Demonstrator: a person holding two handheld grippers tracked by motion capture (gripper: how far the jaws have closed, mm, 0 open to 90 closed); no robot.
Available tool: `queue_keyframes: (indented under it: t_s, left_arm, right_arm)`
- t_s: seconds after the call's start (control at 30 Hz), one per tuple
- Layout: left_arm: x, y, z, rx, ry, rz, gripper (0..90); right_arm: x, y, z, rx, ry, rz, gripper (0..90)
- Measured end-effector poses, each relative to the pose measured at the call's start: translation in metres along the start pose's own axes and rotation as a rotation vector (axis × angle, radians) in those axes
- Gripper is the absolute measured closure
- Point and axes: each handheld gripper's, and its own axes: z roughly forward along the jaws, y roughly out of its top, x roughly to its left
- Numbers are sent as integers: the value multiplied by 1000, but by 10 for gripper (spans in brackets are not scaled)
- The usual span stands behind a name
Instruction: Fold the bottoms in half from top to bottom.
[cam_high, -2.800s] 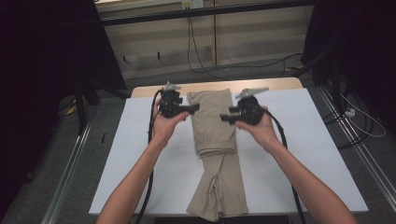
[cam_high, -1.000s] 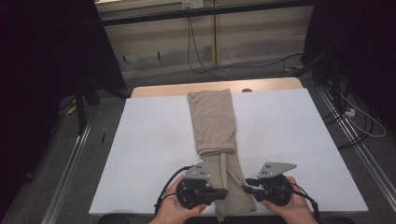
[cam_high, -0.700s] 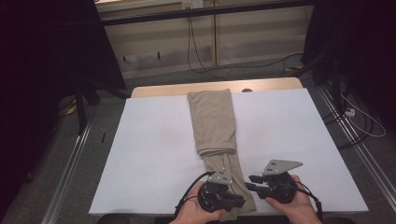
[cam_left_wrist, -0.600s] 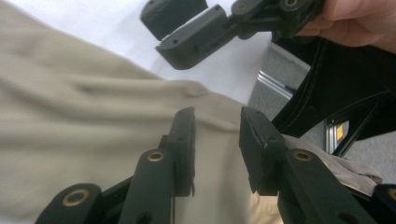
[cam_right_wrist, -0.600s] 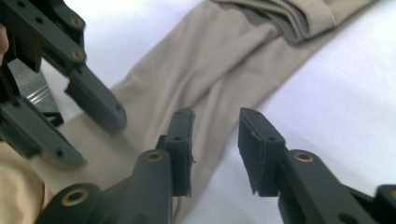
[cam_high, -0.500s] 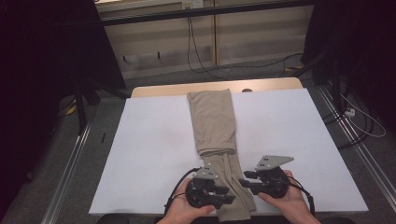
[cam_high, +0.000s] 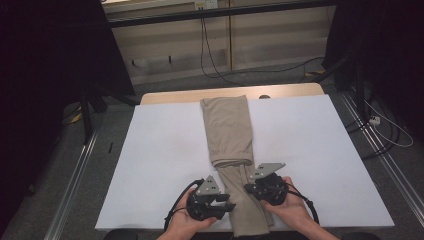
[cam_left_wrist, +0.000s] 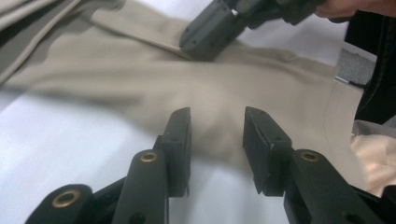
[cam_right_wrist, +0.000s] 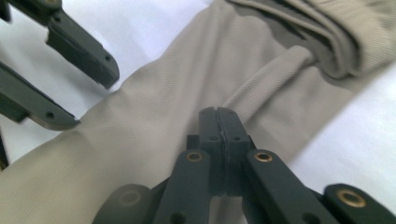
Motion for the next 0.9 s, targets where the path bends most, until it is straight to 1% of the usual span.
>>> queue_keyframes:
  t_s: [0.03,0.07,0.1,0.13,0.17,0.2,0.23,0.27,0.3,0.37,0.43,0.47,0.5,0.53,0.57,0.6,0.63,0.67,0.7,0.73,0.8,0.83,0.87,0.9]
  left_arm:
    - [-3,3,2,-4,-8,13,636]
    - [-5,4,4,5,-16,28,642]
    - [-9,5,7,5,-20,38,647]
    - [-12,4,11,29,-13,56,649]
    - [-13,3,14,46,-18,65,648]
    - [-14,1,16,53,-16,68,647]
    - [-14,-2,18,51,-11,81,645]
    - [-14,-3,17,42,-14,65,641]
    - [-13,-3,17,41,-21,61,639]
    - [-15,-4,15,50,-26,43,635]
    - [-20,-5,14,59,-38,72,634]
    - [-24,-7,12,62,-47,67,634]
    - [-27,-8,11,68,-62,55,629]
    - [-28,-8,10,74,-65,64,628]
    - [-29,-8,9,79,-63,61,629]
    - [-29,-7,9,83,-57,60,628]
    - [-27,-6,8,69,-70,39,623]
    - [-23,-4,8,58,-74,33,592]
    - [-18,-1,6,51,-54,27,542]
    - [-15,1,5,37,-36,22,513]
    - [-2,7,-1,13,17,8,468]
    - [7,11,-3,-3,58,3,445]
    - [16,14,-5,-12,84,-2,415]
    - [22,16,-6,-22,107,-7,403]
  right_arm:
    - [-1,-2,-3,-5,5,13,900]
    - [-4,-5,-6,-11,14,32,900]
    - [-5,-7,-9,-16,11,36,900]
    - [-6,-9,-11,-18,4,38,900]
    - [-7,-10,-14,-17,-12,42,900]
    - [-8,-11,-16,-22,-10,45,900]
    - [-9,-12,-18,-24,-8,48,900]
    - [-10,-14,-20,-20,-17,51,900]
    - [-12,-15,-21,-14,-19,54,900]
    - [-15,-17,-24,-9,-26,74,900]
    - [-18,-19,-28,-11,-21,86,900]
    - [-19,-19,-28,-3,-14,95,900]
    - [-20,-21,-26,16,-10,106,900]
    - [-20,-22,-25,31,-14,114,900]
    - [-20,-23,-24,43,-11,125,900]
    - [-20,-23,-22,56,-7,138,886]
    - [-20,-23,-22,61,-11,141,862]
    - [-21,-23,-21,60,-17,140,835]
    - [-21,-22,-21,57,-15,131,796]
    - [-22,-21,-22,32,-10,119,746]
    - [-26,-16,-24,-3,5,105,683]
    - [-28,-13,-24,-22,0,91,659]
    - [-32,-8,-24,-51,-5,82,617]
    - [-36,-3,-23,-66,3,72,597]
